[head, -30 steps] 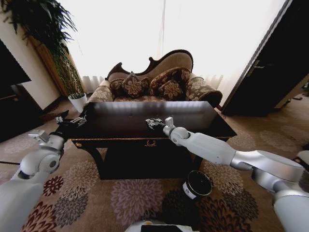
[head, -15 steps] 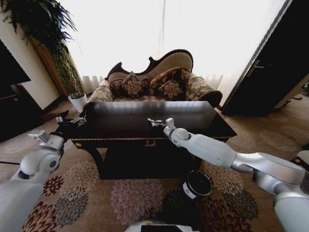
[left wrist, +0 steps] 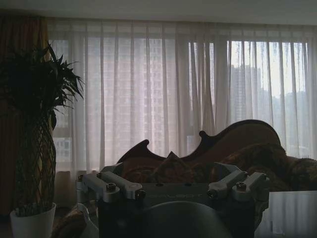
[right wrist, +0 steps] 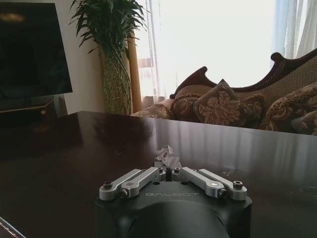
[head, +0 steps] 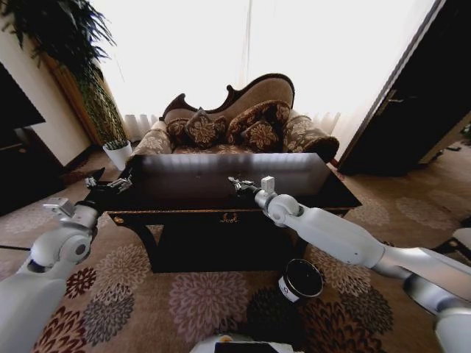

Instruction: Move to the front of the table and place the trash on the table into the trash bin.

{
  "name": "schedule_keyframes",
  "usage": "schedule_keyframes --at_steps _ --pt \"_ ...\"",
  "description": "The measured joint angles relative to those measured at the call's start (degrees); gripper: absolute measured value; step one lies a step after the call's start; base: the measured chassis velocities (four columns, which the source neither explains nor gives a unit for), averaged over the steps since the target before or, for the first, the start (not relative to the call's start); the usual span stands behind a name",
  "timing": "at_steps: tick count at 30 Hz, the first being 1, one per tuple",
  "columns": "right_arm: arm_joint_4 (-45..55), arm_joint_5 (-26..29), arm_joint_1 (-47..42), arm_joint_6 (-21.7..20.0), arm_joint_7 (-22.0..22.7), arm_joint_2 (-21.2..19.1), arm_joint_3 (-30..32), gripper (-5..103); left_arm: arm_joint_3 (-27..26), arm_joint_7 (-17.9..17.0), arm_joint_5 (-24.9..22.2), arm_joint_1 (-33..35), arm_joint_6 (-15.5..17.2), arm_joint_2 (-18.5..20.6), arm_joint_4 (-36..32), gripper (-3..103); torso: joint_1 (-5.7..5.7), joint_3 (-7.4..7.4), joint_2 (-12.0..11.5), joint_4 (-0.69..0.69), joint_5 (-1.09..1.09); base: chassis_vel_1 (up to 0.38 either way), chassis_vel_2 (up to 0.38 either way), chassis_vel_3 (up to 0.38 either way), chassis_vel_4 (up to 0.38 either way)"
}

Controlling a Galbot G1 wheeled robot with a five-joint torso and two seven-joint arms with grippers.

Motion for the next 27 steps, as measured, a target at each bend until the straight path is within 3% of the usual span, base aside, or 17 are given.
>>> schedule_keyframes --at_steps 4,9,10,15,16,19,24,27 --pt "3.5 0.0 -3.8 -0.2 0.5 -3.2 4.3 0 0.0 0.1 0.0 0.0 0.0 0.0 0.0 100 0.0 0.0 0.0 0.0 0.0 0.0 0.0 0.0 0.0" --pt "8.9 -2.1 -18.0 -0.4 0.6 -8.0 17.1 0 0.0 0.0 0.0 0.0 0.0 0.0 0.0 100 -0.01 -0.01 0.0 -0.02 0.03 0.0 0.0 0.0 0.0" --pt "8.9 -2.1 -18.0 -0.4 0.6 -8.0 17.1 0 0.0 0.0 0.0 0.0 0.0 0.0 0.0 100 -0.01 -0.01 0.0 -0.02 0.03 0.0 0.0 0.0 0.0" --pt "15.5 -6.2 -36.7 -0.2 0.0 -11.0 35.1 0 0.0 0.0 0.0 0.0 0.0 0.0 0.0 100 -0.01 -0.01 0.0 -0.02 0.02 0.0 0.0 0.0 0.0" --pt "15.5 -6.2 -36.7 -0.2 0.0 -11.0 35.1 0 0.0 0.0 0.0 0.0 0.0 0.0 0.0 100 -0.01 -0.01 0.0 -0.02 0.02 0.0 0.0 0.0 0.0" --pt "20.5 -8.2 -47.7 -0.4 -0.1 -9.2 46.4 0 0.0 0.0 0.0 0.0 0.0 0.0 0.0 100 -0.01 -0.02 0.0 -0.02 0.01 0.0 0.0 0.0 0.0" --pt "23.4 -9.0 -55.8 -0.4 0.0 -6.9 54.8 0 0.0 0.1 0.0 0.0 0.0 0.0 0.0 100 -0.02 -0.02 0.0 0.01 -0.01 0.0 0.0 0.0 0.0" --pt "25.3 -11.3 -65.3 0.2 -1.0 -4.2 61.5 0 0.0 0.0 0.0 0.0 0.0 0.0 0.0 100 -0.01 -0.01 0.0 -0.01 0.0 0.0 0.0 0.0 0.0"
